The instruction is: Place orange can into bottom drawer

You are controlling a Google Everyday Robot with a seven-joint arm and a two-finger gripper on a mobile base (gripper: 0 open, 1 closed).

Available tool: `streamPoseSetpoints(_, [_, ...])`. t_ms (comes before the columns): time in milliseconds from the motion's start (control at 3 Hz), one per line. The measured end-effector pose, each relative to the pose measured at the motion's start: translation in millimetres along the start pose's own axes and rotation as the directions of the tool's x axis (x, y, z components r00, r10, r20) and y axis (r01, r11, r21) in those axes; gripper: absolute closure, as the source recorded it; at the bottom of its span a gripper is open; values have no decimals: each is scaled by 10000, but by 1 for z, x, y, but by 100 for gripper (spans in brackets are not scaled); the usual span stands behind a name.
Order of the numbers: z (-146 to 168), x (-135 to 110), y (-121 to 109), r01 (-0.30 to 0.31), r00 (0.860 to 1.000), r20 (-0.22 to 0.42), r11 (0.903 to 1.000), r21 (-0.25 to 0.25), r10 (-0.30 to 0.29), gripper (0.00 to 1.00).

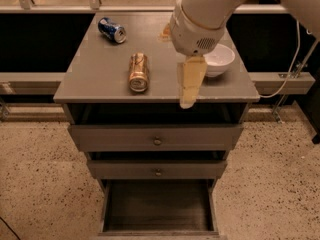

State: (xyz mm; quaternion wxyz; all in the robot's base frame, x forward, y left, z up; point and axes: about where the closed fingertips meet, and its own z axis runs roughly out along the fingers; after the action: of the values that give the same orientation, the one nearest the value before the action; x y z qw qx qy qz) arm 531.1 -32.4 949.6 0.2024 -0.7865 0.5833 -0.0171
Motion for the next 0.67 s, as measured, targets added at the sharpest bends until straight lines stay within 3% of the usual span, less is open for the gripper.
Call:
streamPoseSetpoints(333, [-2, -1, 1, 989, 9951, -16, 9951, -45, -989, 0])
streamPoseSetpoints(667, [-1, -1, 0, 1143, 9934, -60, 9934, -83, -1143, 0])
